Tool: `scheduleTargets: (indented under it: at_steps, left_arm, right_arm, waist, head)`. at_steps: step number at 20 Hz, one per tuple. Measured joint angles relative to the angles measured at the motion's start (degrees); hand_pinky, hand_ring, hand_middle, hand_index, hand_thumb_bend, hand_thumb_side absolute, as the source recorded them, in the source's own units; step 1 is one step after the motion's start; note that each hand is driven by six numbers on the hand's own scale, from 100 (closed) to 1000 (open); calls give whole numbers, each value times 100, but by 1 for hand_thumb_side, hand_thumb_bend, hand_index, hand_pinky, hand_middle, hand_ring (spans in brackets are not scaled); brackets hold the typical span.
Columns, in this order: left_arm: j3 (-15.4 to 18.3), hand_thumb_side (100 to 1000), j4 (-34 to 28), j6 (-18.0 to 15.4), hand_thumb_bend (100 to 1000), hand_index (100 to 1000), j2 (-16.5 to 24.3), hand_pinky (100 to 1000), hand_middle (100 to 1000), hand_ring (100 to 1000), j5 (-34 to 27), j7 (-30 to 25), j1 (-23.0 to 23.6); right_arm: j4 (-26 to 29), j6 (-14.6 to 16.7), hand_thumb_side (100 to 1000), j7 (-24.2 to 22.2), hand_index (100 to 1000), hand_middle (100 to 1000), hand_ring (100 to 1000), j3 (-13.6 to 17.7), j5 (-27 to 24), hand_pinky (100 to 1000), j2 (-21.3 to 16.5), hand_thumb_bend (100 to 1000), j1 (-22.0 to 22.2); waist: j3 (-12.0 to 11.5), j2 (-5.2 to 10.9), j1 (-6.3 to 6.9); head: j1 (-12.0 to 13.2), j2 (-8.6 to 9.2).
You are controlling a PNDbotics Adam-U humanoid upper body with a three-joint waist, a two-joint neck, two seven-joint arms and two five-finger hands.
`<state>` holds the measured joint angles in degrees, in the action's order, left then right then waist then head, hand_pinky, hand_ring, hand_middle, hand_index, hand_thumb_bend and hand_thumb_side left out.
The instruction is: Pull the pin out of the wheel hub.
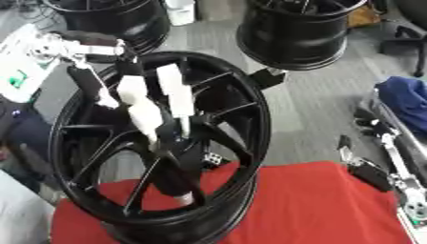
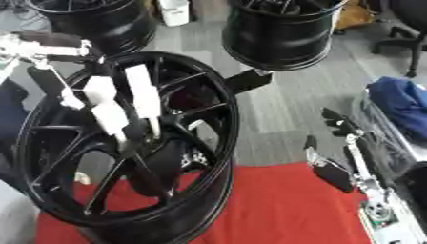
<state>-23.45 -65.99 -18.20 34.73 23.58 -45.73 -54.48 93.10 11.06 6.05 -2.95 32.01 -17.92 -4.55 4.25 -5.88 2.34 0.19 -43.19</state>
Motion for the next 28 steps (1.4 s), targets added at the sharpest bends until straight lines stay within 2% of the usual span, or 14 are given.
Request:
scheduleTargets:
  at_steps: [3,4,8,12,18,22,28]
  left_arm:
    - [-1,157,-16,-12,447,619,0,660,488,511,-84,12,0]
    - [-1,146,-16,-14,404,593,0,652,463,492,-95,14,0]
    - [-1,125,-16,7,353,538,0,641,406,463,-204,-7,1]
    - [4,110,-34,50,314,511,4,627,373,440,-344,-50,2]
    - [115,119,-218,129,310,505,118,626,363,432,-583,-129,-53]
    - [320,131,-478,177,318,509,339,639,366,436,-700,-177,-204]
    - [872,151,-977,152,349,511,935,661,386,455,-735,-26,-220]
  right_arm:
    - [-1,1,452,-1,948,849,852,-11,0,783,0,100,0]
    - [-1,0,454,-1,948,849,852,-13,0,783,0,100,0]
    - [-2,-1,451,-2,949,849,853,-23,0,783,0,100,-1]
    - [-3,-4,449,-5,949,850,853,-24,0,783,0,100,-1]
    - [-4,-9,451,-10,949,851,854,-25,0,783,0,100,-2]
    - [-12,-15,452,-13,949,850,854,-24,0,783,0,100,0]
    - [-53,-28,453,-1,950,850,854,-18,0,783,0,100,10]
  waist:
    - [0,0,0]
    - [0,0,0]
    - [0,0,0]
    - [0,0,0]
    - [-2,0,-2]
    - [-39,5,-2]
    - [-135,16,8]
  head:
    - [0,1]
    - [0,1]
    - [1,1]
    - [1,1]
    - [2,1]
    - [14,0]
    - [25,-4]
